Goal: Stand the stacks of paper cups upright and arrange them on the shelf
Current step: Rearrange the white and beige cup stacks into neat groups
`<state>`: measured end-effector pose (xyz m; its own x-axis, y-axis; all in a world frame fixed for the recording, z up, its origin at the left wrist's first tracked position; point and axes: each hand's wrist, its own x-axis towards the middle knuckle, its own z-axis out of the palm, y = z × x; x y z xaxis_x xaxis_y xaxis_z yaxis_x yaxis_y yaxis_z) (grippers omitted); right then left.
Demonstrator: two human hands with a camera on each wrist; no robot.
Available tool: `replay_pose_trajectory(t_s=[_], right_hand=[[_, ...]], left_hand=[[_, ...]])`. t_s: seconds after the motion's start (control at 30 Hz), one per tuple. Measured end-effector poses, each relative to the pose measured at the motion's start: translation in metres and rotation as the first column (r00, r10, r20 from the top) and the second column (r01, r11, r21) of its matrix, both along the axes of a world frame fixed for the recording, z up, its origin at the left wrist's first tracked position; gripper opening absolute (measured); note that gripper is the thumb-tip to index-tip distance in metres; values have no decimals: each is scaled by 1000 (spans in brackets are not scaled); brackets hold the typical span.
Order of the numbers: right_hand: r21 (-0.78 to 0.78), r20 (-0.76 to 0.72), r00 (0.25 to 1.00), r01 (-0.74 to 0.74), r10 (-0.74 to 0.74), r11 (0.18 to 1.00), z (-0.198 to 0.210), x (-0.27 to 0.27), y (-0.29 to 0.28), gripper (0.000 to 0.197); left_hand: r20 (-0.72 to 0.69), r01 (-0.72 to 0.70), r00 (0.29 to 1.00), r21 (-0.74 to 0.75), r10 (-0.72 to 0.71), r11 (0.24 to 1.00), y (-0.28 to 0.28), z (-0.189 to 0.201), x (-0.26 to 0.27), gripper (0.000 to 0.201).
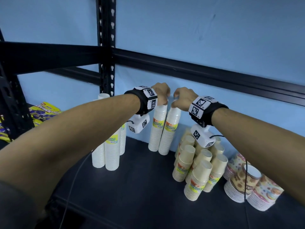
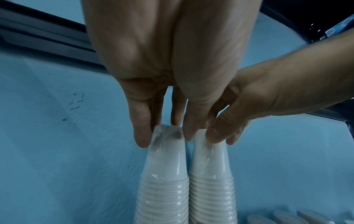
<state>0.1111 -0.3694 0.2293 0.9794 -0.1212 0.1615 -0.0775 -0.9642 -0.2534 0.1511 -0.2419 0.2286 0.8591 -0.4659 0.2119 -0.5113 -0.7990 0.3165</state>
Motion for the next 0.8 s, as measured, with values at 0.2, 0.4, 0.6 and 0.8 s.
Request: replay_pose_trajectory(t_s=[0.2, 0.4, 0.6, 0.8], right_hand=[[-16, 88, 995, -42, 43, 999, 9, -9, 18, 46], [-4, 116, 985, -131, 130, 991, 13, -16, 63, 42], [39, 142, 966, -224, 216, 974, 12, -25, 110, 38], [67, 177, 929, -340, 324, 938, 11, -35, 146, 36]], left_hand=[[76, -17, 997, -39, 20, 999, 30, 20, -16, 40], [120, -110, 986, -36, 113, 993, 80, 41, -34, 36], [110, -235, 966, -20, 235, 972, 136, 48, -48, 33], [62, -323, 945, 32, 321, 946, 173, 41, -62, 22]])
